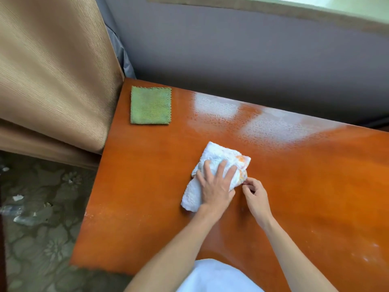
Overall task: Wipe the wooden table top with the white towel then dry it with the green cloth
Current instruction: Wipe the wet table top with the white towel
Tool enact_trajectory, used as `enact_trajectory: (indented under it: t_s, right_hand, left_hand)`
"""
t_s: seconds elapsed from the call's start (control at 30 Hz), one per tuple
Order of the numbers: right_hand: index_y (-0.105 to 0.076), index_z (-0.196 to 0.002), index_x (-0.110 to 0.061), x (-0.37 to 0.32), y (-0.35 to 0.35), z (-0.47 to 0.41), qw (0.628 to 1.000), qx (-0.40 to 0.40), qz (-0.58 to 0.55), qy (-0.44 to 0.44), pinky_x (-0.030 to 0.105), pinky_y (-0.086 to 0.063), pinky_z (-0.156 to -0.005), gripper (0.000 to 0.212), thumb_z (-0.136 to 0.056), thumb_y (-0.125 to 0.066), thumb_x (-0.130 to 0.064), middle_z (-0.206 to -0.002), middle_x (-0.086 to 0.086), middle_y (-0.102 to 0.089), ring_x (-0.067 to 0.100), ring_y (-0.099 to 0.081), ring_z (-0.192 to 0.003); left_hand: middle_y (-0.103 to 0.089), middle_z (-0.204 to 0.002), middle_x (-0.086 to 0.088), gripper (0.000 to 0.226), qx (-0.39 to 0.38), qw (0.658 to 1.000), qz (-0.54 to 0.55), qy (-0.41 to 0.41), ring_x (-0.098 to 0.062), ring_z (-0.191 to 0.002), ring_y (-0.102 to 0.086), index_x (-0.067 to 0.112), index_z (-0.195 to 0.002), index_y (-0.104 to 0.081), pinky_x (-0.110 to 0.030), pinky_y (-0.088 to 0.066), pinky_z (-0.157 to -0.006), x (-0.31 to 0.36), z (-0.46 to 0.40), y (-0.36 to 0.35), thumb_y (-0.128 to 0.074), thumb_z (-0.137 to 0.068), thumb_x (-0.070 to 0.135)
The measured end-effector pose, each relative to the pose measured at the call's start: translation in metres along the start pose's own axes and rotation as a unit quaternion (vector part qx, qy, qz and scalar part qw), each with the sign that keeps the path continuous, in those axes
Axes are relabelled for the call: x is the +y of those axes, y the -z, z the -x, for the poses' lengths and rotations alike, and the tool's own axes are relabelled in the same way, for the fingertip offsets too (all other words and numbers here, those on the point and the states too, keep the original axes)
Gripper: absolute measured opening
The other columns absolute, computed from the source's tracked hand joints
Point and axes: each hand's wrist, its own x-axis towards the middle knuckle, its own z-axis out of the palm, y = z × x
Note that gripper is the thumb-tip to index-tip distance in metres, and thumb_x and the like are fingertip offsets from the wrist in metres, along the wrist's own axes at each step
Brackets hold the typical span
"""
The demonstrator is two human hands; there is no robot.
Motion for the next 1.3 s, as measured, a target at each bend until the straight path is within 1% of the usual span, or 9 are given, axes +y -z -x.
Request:
enact_trajectory:
  t_s: [0.17,0.4,0.6,0.77,1.0,1.1,1.17,1.23,1.3]
  right_hand:
    - [-0.061,-0.116,-0.023,-0.003,0.002,0.003,0.999,-0.026,0.03,-0.006,0.026,-0.049,-0.089,0.027,-0.096,-0.05,-0.007,-0.12,-0.003,-0.056,0.007,-0.059,-0.103]
    - [-0.058,-0.125,-0.014,-0.007,0.001,0.016,0.998,-0.052,0.026,-0.029,0.041,-0.049,-0.099,0.03,-0.098,-0.048,-0.007,-0.124,0.004,-0.059,0.018,-0.058,-0.11]
    - [-0.057,-0.125,-0.011,-0.007,-0.01,0.035,0.995,-0.087,0.033,-0.029,0.043,-0.048,-0.101,0.031,-0.098,-0.044,-0.004,-0.12,0.005,-0.062,0.019,-0.059,-0.111]
    - [-0.058,-0.124,-0.011,-0.003,-0.023,0.051,0.993,-0.11,0.036,-0.017,0.04,-0.048,-0.099,0.03,-0.098,-0.044,-0.004,-0.117,0.003,-0.064,0.018,-0.059,-0.109]
    - [-0.058,-0.123,-0.01,0.005,-0.036,0.073,0.993,-0.107,0.048,-0.014,0.037,-0.048,-0.098,0.032,-0.096,-0.043,0.0,-0.118,0.006,-0.063,0.017,-0.059,-0.11]
    - [-0.059,-0.122,-0.008,0.009,-0.042,0.081,0.994,-0.099,0.049,-0.021,0.036,-0.048,-0.099,0.033,-0.095,-0.045,0.003,-0.119,0.007,-0.062,0.019,-0.059,-0.108]
    - [-0.059,-0.121,-0.007,0.009,-0.045,0.086,0.994,-0.091,0.047,-0.022,0.025,-0.047,-0.094,0.033,-0.094,-0.046,0.005,-0.115,0.006,-0.064,0.016,-0.06,-0.104]
    - [-0.059,-0.119,-0.007,0.009,-0.047,0.089,0.996,-0.081,0.046,-0.017,0.011,-0.044,-0.083,0.032,-0.092,-0.048,0.005,-0.109,0.001,-0.065,0.013,-0.061,-0.1]
    - [-0.058,-0.115,-0.009,0.011,-0.047,0.09,0.998,-0.051,0.005,-0.035,0.011,-0.047,-0.074,0.028,-0.091,-0.052,0.003,-0.104,-0.003,-0.065,0.012,-0.062,-0.095]
  left_hand:
    - [-0.029,-0.154,-0.011,0.099,0.037,0.998,0.029,0.042,-0.044,-0.135,-0.03,0.042,-0.148,-0.034,-0.055,-0.035,-0.106,-0.035,-0.004,0.001,-0.082,-0.061,0.05]
    - [-0.033,-0.156,-0.001,0.089,0.095,0.978,0.058,0.174,-0.031,-0.116,-0.046,0.042,-0.145,-0.043,-0.043,-0.04,-0.098,-0.134,0.005,0.042,-0.081,-0.065,0.047]
    - [-0.032,-0.153,-0.006,0.082,0.153,0.924,0.104,0.336,-0.041,-0.12,-0.045,0.041,-0.144,-0.04,-0.049,-0.039,-0.101,-0.229,0.052,0.068,-0.078,-0.072,0.043]
    - [-0.029,-0.153,-0.011,0.081,0.153,0.91,0.096,0.373,-0.045,-0.128,-0.038,0.038,-0.146,-0.035,-0.053,-0.035,-0.107,-0.267,0.1,0.06,-0.078,-0.077,0.041]
    - [-0.039,-0.147,-0.025,0.083,0.161,0.92,0.074,0.35,-0.049,-0.109,-0.048,0.03,-0.144,-0.049,-0.057,-0.039,-0.09,-0.186,0.128,0.015,-0.084,-0.069,0.039]
    - [-0.046,-0.143,-0.025,0.092,0.101,0.95,0.07,0.288,-0.051,-0.107,-0.052,0.032,-0.143,-0.051,-0.058,-0.043,-0.085,-0.127,0.127,-0.005,-0.086,-0.058,0.042]
    - [-0.051,-0.139,-0.025,0.099,0.069,0.968,0.057,0.236,-0.053,-0.106,-0.055,0.032,-0.141,-0.054,-0.06,-0.047,-0.084,-0.087,0.123,-0.016,-0.087,-0.05,0.045]
    - [-0.054,-0.139,-0.023,0.103,0.026,0.98,0.056,0.188,-0.051,-0.109,-0.058,0.034,-0.142,-0.053,-0.06,-0.049,-0.088,-0.048,0.117,-0.022,-0.087,-0.046,0.053]
    - [-0.045,-0.149,-0.019,0.103,-0.021,0.986,0.051,0.157,-0.048,-0.121,-0.052,0.039,-0.149,-0.04,-0.059,-0.044,-0.098,-0.022,0.109,-0.02,-0.08,-0.056,0.063]
